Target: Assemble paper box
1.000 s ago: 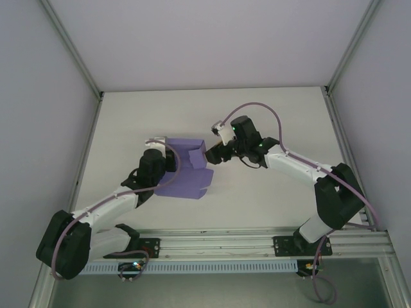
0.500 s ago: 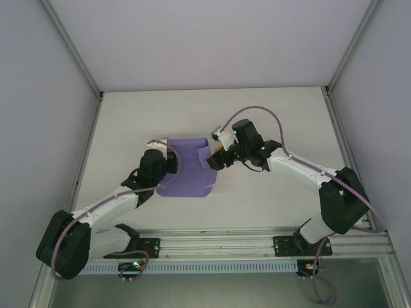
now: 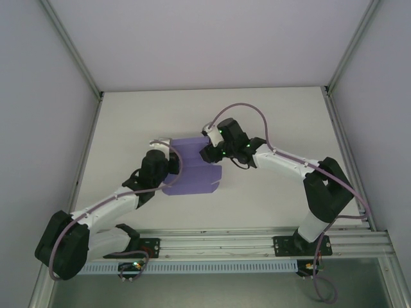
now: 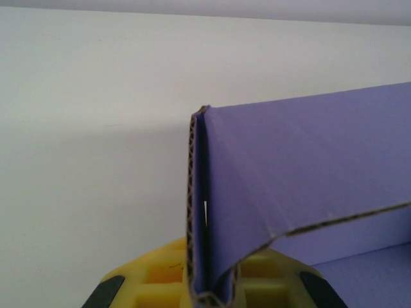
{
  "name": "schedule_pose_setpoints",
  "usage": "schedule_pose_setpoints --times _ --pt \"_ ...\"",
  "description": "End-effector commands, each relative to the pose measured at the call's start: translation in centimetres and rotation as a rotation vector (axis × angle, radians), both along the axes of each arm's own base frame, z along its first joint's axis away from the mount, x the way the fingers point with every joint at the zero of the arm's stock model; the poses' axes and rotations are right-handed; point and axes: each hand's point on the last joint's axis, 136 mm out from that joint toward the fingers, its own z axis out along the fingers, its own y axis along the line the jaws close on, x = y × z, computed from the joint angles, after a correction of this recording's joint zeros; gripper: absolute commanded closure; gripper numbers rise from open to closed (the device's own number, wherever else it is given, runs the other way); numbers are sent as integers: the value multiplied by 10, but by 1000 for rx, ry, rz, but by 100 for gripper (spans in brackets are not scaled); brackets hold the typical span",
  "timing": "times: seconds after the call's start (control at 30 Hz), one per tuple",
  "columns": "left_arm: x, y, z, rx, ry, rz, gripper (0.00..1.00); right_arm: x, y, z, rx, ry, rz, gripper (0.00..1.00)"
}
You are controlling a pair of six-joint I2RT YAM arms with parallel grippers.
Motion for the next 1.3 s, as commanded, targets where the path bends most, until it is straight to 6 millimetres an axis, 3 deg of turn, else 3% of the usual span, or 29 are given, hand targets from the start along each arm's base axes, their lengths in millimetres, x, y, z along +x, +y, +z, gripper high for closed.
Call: schedule_pose_setpoints --times 0.0,0.13,0.3,0.4,0.43,0.47,0.57,0.7,1.0,1.2,1.27 --pt "3 -9 30 -48 -70 -19 100 28 -11 4 -35 -80 -161 74" --pt "5 -6 31 -36 -65 17 100 42 -28 4 -137 -128 -315 100" --pt "5 -1 31 1 -60 72 100 50 -62 -2 -280 -142 -507 100" --pt "6 2 32 17 -63 95 100 48 -65 -4 -306 -144 -499 100" --pt "7 3 33 17 -66 103 100 46 -61 -4 -293 -142 -471 99" --pt "7 4 33 13 -67 114 100 43 -55 -2 -269 -139 -428 89" --pt "9 7 34 10 -70 136 100 31 -36 3 -194 -122 -301 75" --pt "9 10 35 16 -72 154 100 16 -26 7 -139 -78 -197 69" --pt "10 12 36 20 -72 160 100 1 -31 6 -131 -43 -160 62" --pt "10 13 36 23 -67 165 100 -6 -34 4 -122 -18 -147 66" --pt "10 13 35 22 -65 165 100 -3 -37 2 -138 -15 -165 73"
